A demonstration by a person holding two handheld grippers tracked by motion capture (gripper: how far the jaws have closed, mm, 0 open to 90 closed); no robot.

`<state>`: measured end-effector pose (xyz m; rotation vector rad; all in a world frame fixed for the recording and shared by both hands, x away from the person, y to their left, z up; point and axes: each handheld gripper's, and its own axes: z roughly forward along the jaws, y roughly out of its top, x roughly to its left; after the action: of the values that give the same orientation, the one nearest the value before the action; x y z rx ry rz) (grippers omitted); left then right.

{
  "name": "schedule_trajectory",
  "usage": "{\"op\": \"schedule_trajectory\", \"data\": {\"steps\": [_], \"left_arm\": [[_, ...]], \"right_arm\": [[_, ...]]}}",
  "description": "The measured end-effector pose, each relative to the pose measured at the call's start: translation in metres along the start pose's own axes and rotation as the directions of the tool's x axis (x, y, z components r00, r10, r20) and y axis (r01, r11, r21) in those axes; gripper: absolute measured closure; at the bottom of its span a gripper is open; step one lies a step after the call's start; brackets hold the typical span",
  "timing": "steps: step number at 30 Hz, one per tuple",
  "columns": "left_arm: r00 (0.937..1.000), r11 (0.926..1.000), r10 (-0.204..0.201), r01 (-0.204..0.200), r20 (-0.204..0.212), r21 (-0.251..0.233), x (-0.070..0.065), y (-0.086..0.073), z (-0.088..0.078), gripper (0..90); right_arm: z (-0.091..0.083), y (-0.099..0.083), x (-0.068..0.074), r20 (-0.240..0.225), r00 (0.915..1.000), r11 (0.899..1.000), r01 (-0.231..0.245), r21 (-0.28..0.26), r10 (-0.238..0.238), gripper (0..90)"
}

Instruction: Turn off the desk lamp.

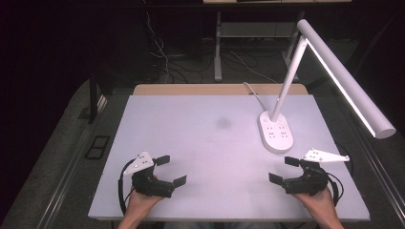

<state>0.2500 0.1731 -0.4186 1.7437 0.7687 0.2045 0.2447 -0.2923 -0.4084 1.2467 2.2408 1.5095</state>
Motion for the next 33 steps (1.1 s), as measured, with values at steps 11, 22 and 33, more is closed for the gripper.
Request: {"op": "schedule_trajectory", "data": {"steps": [11,22,33], "left_arm": [[1.0000,1.0000,0.002,-0.002,0.003,0.004,0.001,0.000,0.001,0.0],[1.0000,1.0000,-0.003,0.003,0.001,0.008,0.001,-0.001,0.000,0.0],[1.0000,1.0000,-0.007,0.007,0.001,0.006,0.002,-0.001,-0.001,0.0]], "right_arm": [[-0.004,-0.001,-0.001,-0.002,0.9998,1.000,-0.018,0.008,0.018,0.6],[-0.008,0.001,0.000,-0.011,0.9995,0.999,-0.029,0.020,0.029,0.7],[-0.010,0.009,-0.002,-0.025,0.9984,0.997,-0.050,0.050,0.051,0.6]]}}
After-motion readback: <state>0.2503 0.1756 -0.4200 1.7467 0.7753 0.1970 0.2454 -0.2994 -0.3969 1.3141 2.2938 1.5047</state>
